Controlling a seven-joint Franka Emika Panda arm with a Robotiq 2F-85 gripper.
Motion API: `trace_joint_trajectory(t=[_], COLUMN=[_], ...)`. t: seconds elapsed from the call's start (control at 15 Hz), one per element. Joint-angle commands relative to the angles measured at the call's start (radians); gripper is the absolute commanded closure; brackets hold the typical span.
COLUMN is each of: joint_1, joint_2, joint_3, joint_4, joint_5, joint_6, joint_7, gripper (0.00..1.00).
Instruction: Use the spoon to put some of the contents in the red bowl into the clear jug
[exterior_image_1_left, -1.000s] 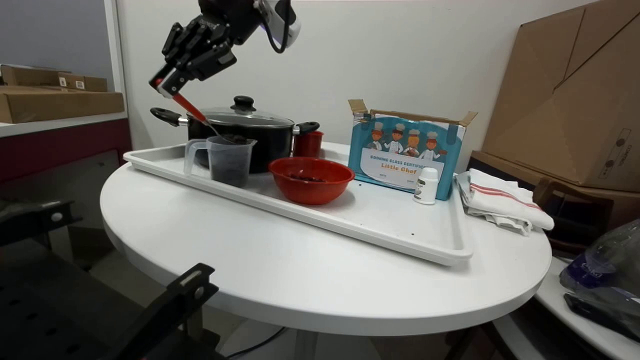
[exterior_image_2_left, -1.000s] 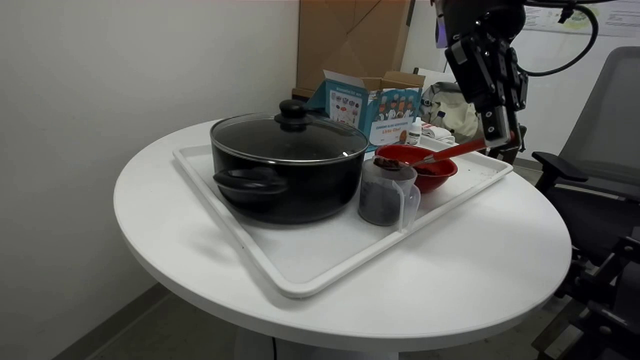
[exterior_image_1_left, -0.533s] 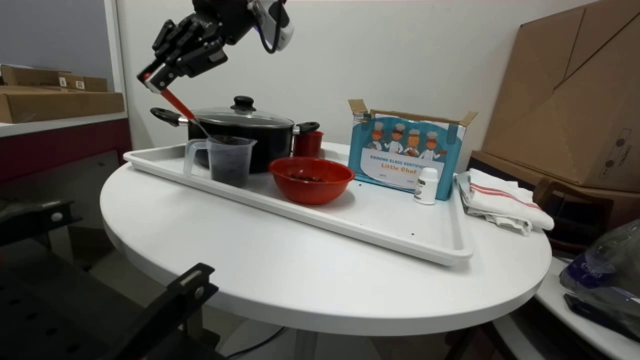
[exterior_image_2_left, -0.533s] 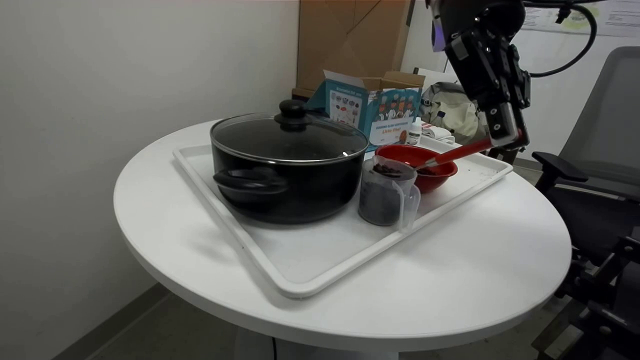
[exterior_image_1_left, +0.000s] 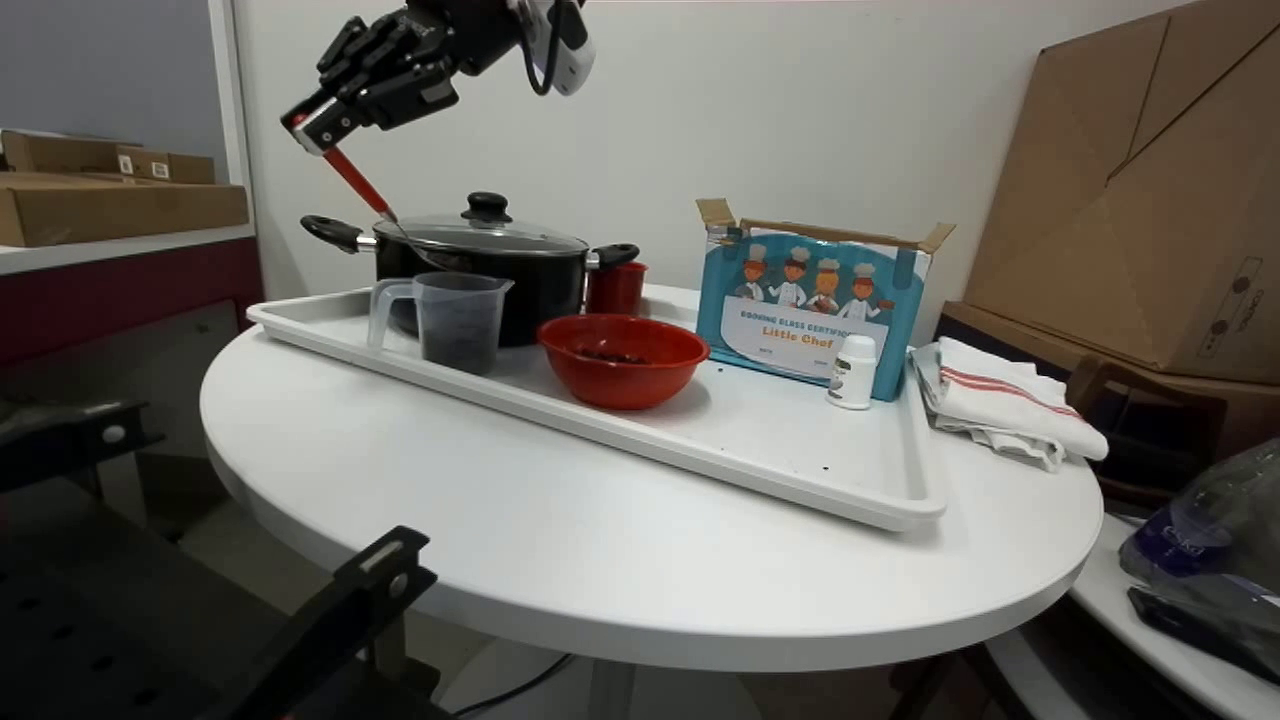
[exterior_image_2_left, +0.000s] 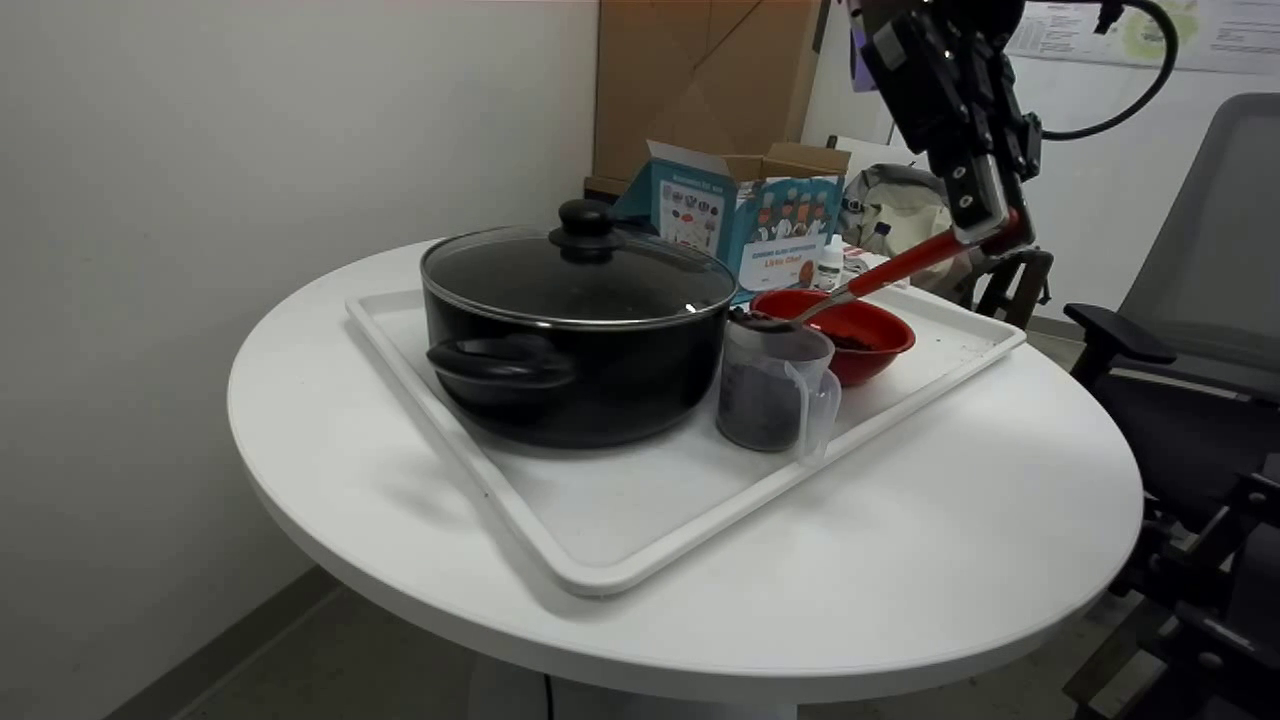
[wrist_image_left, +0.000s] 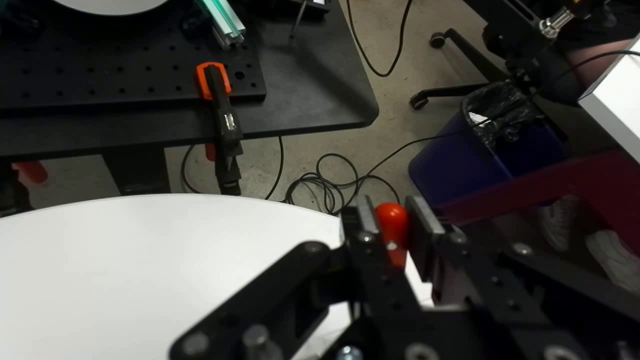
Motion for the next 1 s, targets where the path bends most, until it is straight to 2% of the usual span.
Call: trace_joint_trajectory(t=[0.0,0.93], joint_1=[-0.015,-0.063], joint_2=[0.031,0.086], joint_3=[-0.013,-0.042], joint_4=[0.05,0.104], joint_5=[0.043,0.141], joint_6=[-0.067,-0.2], joint_7=[-0.001,-0.006], gripper=[0.9,0.9])
